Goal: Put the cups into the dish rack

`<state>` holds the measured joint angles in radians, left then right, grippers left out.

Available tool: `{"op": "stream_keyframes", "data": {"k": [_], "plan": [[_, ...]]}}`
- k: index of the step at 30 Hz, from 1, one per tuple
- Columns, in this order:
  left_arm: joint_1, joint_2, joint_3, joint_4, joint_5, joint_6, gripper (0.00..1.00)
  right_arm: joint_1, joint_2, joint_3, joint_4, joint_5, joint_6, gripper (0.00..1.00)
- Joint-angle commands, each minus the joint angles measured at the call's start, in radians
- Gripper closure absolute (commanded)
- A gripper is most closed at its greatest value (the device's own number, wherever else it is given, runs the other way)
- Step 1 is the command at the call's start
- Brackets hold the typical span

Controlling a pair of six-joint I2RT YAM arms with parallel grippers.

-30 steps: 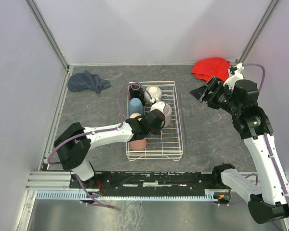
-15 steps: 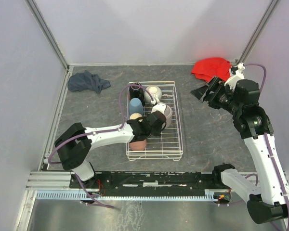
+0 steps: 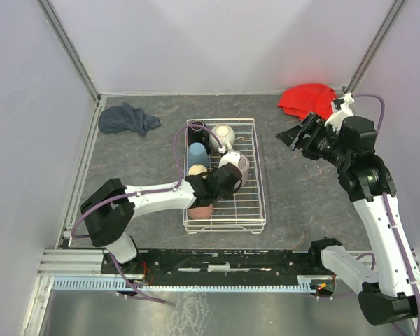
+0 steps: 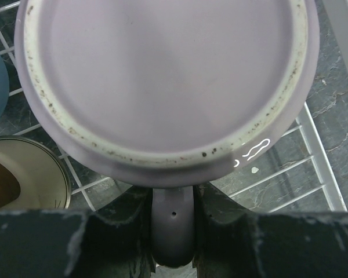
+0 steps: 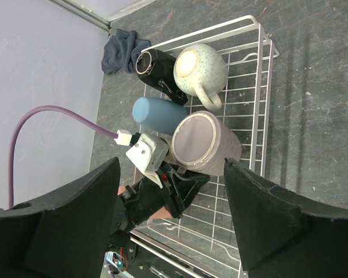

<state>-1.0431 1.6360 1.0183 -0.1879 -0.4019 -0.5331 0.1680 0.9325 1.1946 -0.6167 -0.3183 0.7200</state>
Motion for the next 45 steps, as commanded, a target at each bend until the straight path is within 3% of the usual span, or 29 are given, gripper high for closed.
{"op": "stream_keyframes", "data": {"k": [1,8,12,16,31,45], "plan": [[-0.006,-0.014,0.001,0.063,-0.057,-0.048,0.95,-0.002,-0.003,-0.005,0.021,-0.02,0.003,0.21],[-0.012,-0.027,-0.013,0.043,-0.056,-0.067,0.72,-0.003,0.01,-0.011,0.033,-0.03,0.016,0.21],[-0.02,-0.048,-0.025,0.027,-0.057,-0.075,0.51,-0.002,0.016,-0.021,0.044,-0.035,0.025,0.21],[-0.025,-0.073,-0.043,0.011,-0.06,-0.089,0.4,-0.003,0.027,-0.022,0.053,-0.041,0.034,0.21],[-0.034,-0.248,-0.013,-0.105,-0.115,-0.139,0.36,0.019,0.169,-0.001,-0.096,-0.004,-0.072,0.23],[-0.021,-0.339,0.289,-0.396,-0.21,-0.158,0.31,0.181,0.399,0.008,-0.072,0.2,-0.188,0.29]]}}
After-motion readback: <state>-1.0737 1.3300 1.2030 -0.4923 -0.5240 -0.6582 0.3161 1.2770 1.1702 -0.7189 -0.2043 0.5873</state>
